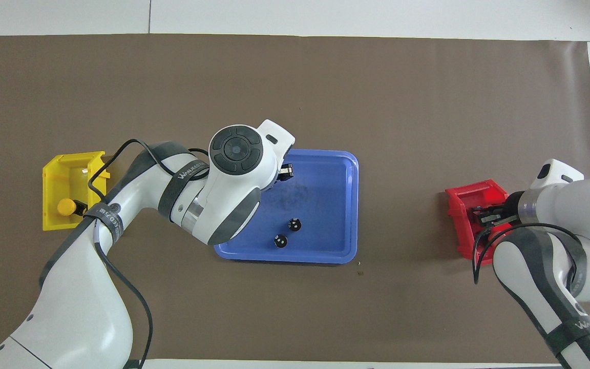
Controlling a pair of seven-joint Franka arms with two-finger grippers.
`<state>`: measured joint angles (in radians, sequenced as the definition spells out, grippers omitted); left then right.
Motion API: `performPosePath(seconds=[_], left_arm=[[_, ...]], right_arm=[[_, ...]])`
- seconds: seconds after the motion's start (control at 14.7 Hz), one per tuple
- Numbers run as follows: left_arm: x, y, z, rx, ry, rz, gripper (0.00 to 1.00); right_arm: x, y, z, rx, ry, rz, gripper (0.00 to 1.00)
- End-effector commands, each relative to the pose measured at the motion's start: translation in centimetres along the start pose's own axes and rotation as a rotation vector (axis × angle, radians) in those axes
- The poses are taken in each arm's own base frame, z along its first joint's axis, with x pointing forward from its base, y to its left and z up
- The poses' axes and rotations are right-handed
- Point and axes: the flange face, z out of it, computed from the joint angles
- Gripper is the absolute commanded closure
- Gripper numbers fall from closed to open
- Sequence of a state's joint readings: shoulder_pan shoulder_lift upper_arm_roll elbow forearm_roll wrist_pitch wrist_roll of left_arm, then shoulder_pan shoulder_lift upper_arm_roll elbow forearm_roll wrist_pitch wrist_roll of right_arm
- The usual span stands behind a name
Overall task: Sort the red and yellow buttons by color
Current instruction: 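Carry the yellow button into the yellow bin with the left gripper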
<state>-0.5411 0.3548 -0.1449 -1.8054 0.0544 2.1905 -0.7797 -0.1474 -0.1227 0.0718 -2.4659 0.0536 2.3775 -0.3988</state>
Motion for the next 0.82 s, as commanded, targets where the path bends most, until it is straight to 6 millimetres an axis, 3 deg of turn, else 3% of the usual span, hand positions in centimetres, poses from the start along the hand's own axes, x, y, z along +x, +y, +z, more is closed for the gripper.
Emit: performPosePath(seconds=[0.0,0.07,0.14,0.34,0.54,0.68,0.75], left_arm=[[0.6,-0.3,-0.5,0.011,0.021,-0.014,0.99],[0.9,-0.8,-1.2,0.019,0.02,-0.021,0.98],[1.4,-1.8,-3.6,0.025,0.023,-0.033,0.98],[2.7,-6.2,-9.3,0.044,-0.006,-0.013,0.98],[6.4,-13.9,-11.5,0.054,-0.024,0.007,0.98],[9.3,-19.9,-11.9,0.056,-0.032,0.048,0.99],[10.6,-23.4,-12.0,0.055,-0.036,0.065,0.98]], right_arm=[[-0.4,-0.2,0.0,-0.001,0.015,0.014,0.56],[-0.3,-0.2,0.0,-0.002,0.017,0.014,0.48],[-0.2,-0.2,-0.1,-0.001,0.016,0.014,0.37],[0.7,0.1,-1.1,0.006,0.005,0.014,0.34],[2.7,0.8,-4.1,0.019,-0.013,0.015,0.24],[4.0,0.7,-7.0,0.025,-0.02,0.065,0.0],[5.0,0.2,-8.8,0.03,-0.032,0.09,0.0]])
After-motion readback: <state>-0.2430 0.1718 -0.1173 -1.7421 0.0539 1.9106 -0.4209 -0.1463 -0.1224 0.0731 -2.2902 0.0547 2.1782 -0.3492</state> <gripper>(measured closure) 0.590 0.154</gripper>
